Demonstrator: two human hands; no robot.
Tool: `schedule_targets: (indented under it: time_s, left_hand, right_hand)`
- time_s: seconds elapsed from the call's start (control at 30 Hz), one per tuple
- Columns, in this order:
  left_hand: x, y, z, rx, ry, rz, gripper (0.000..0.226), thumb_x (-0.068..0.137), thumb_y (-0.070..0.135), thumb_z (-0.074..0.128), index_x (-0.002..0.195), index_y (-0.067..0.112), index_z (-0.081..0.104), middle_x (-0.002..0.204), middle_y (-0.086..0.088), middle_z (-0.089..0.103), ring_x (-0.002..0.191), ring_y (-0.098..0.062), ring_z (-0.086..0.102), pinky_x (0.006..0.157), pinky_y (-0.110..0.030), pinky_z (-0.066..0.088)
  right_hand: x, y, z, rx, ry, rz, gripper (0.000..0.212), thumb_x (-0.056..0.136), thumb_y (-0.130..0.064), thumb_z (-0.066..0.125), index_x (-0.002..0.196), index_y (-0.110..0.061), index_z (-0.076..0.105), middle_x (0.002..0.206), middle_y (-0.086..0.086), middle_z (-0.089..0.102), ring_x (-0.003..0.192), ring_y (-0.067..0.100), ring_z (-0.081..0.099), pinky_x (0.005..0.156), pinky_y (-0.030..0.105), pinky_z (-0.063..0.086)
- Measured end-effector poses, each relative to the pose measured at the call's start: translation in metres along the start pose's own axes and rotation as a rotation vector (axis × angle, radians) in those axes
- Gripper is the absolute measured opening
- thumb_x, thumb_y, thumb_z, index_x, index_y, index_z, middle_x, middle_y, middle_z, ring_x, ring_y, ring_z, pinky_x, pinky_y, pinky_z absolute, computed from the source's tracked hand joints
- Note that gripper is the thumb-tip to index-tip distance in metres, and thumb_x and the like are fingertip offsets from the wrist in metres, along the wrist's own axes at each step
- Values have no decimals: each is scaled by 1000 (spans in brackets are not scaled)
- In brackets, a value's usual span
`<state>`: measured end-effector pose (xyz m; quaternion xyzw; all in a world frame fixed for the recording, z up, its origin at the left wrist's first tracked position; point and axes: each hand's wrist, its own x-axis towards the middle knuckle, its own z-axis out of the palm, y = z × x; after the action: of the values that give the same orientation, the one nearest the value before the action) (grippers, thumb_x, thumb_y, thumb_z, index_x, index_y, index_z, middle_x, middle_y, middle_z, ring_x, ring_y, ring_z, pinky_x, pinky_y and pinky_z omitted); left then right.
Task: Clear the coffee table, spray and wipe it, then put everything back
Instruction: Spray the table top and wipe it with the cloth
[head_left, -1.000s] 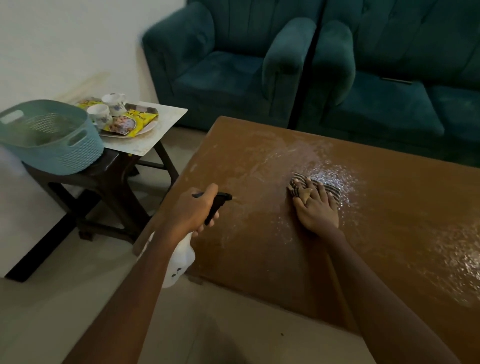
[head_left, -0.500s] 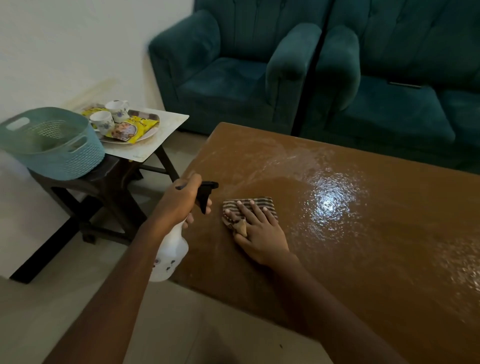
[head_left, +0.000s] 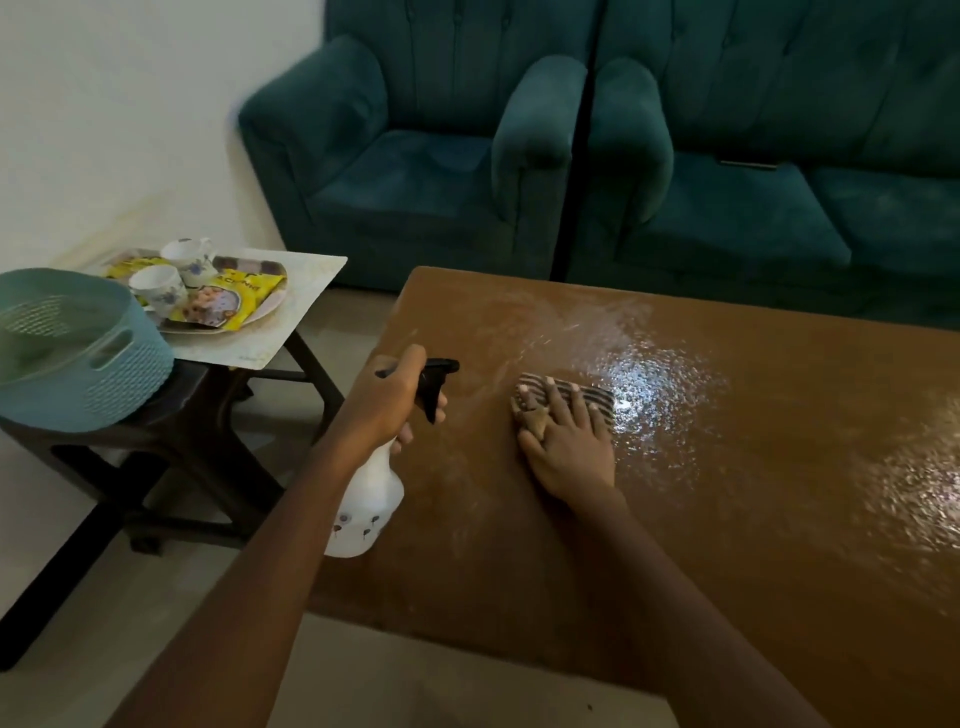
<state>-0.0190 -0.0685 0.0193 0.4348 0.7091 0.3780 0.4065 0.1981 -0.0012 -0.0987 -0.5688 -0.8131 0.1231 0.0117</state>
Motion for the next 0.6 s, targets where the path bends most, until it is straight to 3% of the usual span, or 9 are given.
schedule_targets:
  time_s: [0.1,0.17,0.27,0.33,0.5,0.6]
  left_hand:
    - [12,2,-4,-1,-28,31,59,100,50,32,85,10,73,78,-8,75,47,-20,49,44,-26,40]
    - [22,2,-6,17,-60,41,62,96,56,31,83,15,74,78,-5,76,49,-19,52,45,-27,43]
    - [36,7,-5,81,-125,27,63,88,67,29,78,24,75,77,0,76,46,-12,54,44,-26,44]
    - [45,11,1,100,-143,46,61,86,68,30,76,28,75,76,1,75,46,-11,54,44,-26,44]
    - [57,24,23,126,-119,94,61,94,60,31,80,19,74,74,0,75,45,-9,54,43,-22,45]
    - [60,34,36,116,-116,111,59,98,54,33,84,13,73,72,-3,74,41,-5,51,41,-20,43]
  right_hand:
    - [-5,-10,3,-27,-32,-238,57,97,-59,15,153,-50,7,163,-15,-10,150,13,-17,119,38,-6]
    - [-13,2,1,-24,-39,-291,58,92,-61,10,150,-56,5,162,-20,-9,149,8,-15,119,36,-3]
    - [-18,29,-6,0,7,-172,56,95,-59,15,150,-55,3,162,-22,-5,149,5,-12,119,34,-1]
    - [-16,46,-12,15,16,-58,54,100,-53,24,153,-49,12,163,-20,-3,150,6,-11,118,34,-1]
    - [-9,81,-18,70,44,146,53,102,-50,26,153,-39,28,164,-18,-1,150,6,-9,119,36,-2]
    - [4,101,-19,96,35,197,55,102,-52,23,155,-34,26,164,-18,-4,150,6,-10,120,39,-2]
